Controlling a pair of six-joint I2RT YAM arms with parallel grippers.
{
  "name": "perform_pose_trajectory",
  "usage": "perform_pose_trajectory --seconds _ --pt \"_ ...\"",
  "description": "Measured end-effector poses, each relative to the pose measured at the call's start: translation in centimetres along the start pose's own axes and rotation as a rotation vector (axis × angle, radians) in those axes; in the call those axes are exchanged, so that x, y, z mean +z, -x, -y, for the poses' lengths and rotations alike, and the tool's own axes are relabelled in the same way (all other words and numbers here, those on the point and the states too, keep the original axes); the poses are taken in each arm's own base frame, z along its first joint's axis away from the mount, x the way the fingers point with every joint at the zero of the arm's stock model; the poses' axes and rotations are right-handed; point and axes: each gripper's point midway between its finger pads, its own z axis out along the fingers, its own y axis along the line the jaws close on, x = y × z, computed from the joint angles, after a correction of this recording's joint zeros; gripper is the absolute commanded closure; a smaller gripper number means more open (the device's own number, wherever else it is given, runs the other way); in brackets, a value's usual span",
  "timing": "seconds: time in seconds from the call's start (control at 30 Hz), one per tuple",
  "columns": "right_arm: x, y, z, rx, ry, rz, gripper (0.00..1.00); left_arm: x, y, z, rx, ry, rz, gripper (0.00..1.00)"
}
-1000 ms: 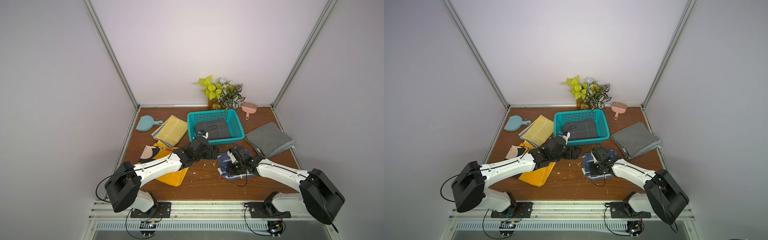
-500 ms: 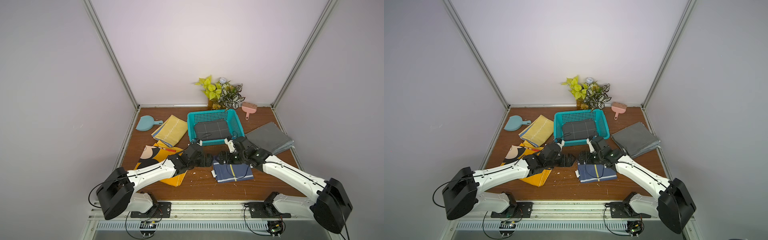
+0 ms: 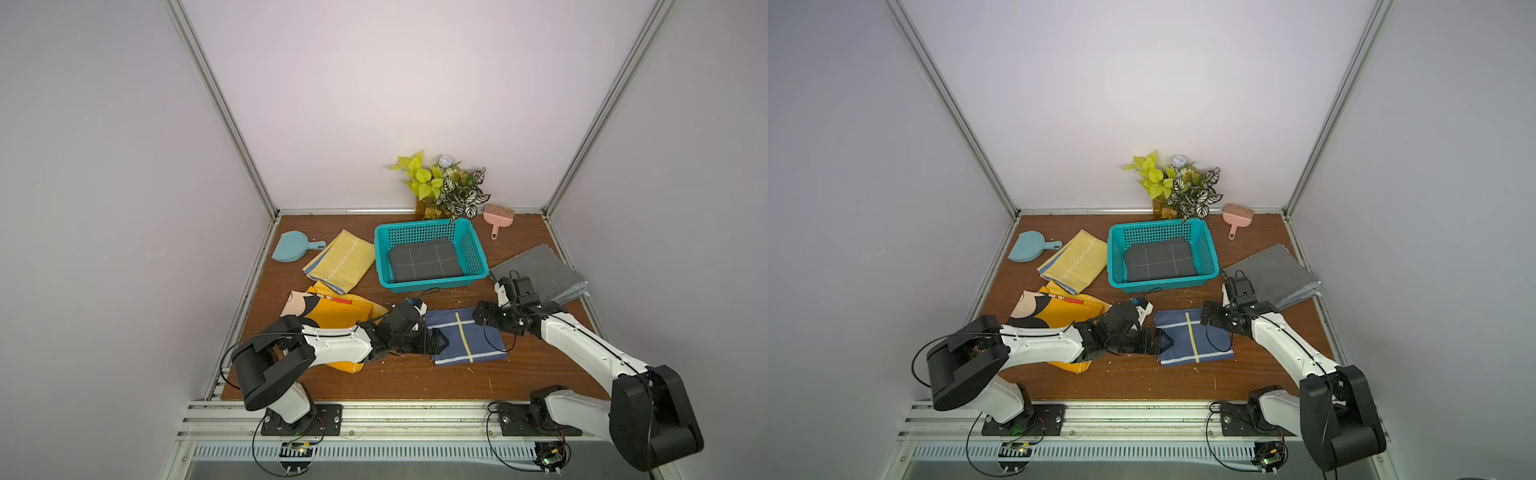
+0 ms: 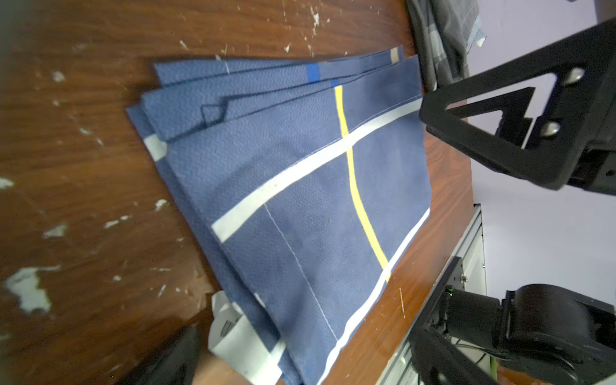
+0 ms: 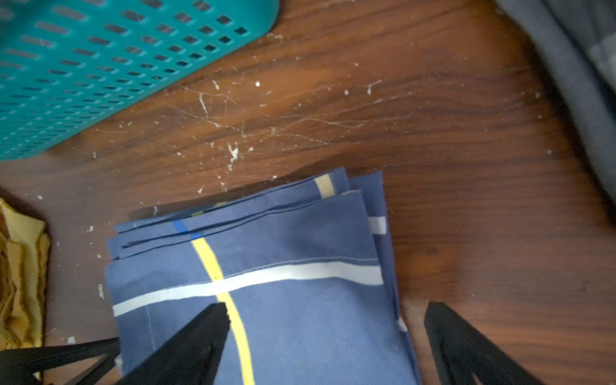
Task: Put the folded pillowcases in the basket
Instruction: Pick up the pillowcase from the center of the board, then place the pillowcase in the basket.
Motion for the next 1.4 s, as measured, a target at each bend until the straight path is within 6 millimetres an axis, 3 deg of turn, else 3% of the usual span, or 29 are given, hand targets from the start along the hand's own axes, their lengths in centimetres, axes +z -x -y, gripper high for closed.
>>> perform_pose_trajectory --seconds 0.27,0.4,0.47,0.57,0.7,0.77,0.9,0.93,0.97,1.2,1.4 --pt "1.7 -1.0 0.2 0.007 0.03 -0.039 0.04 1.5 1.0 0.6 0.022 0.0 0.001 0.0" --pt "2.1 -0.8 -0.8 -0.001 0.089 -0.025 0.08 2.5 1.8 1.1 0.037 -0.008 0.005 0.0" --pt "2.2 -0.7 -1.3 -0.005 0.12 -0.015 0.1 2.8 2.0 1.3 0.043 -0.009 0.008 0.05" --pt "2.3 -0.6 -1.6 -0.008 0.148 -0.001 0.14 3.0 1.9 0.9 0.048 0.005 0.002 0.22" --pt "2.5 -0.9 -1.8 -0.011 0.172 0.005 0.29 3.4 1.6 -0.1 0.051 0.051 -0.011 0.55" --pt "2.6 -1.2 -1.9 -0.008 0.186 0.002 0.44 3.4 1.4 -0.6 0.055 0.072 -0.018 0.63" --pt "3.0 -2.1 -1.8 0.006 0.199 -0.014 0.84 3.3 1.1 -1.5 0.05 0.116 -0.032 0.96" --pt "3.0 -2.3 -1.7 0.008 0.2 -0.019 0.92 3.3 1.0 -1.8 0.048 0.128 -0.035 1.0" --pt "3.1 -2.5 -1.7 0.015 0.202 -0.025 1.0 3.3 1.0 -2.0 0.055 0.137 -0.036 1.0" --pt "2.6 -3.3 -2.1 0.008 0.212 -0.046 1.0 2.5 1.1 -2.5 0.056 0.185 -0.026 1.0" --pt "0.5 -3.1 -3.5 -0.021 0.234 -0.046 1.0 0.2 2.0 -1.7 0.09 0.239 -0.016 1.0"
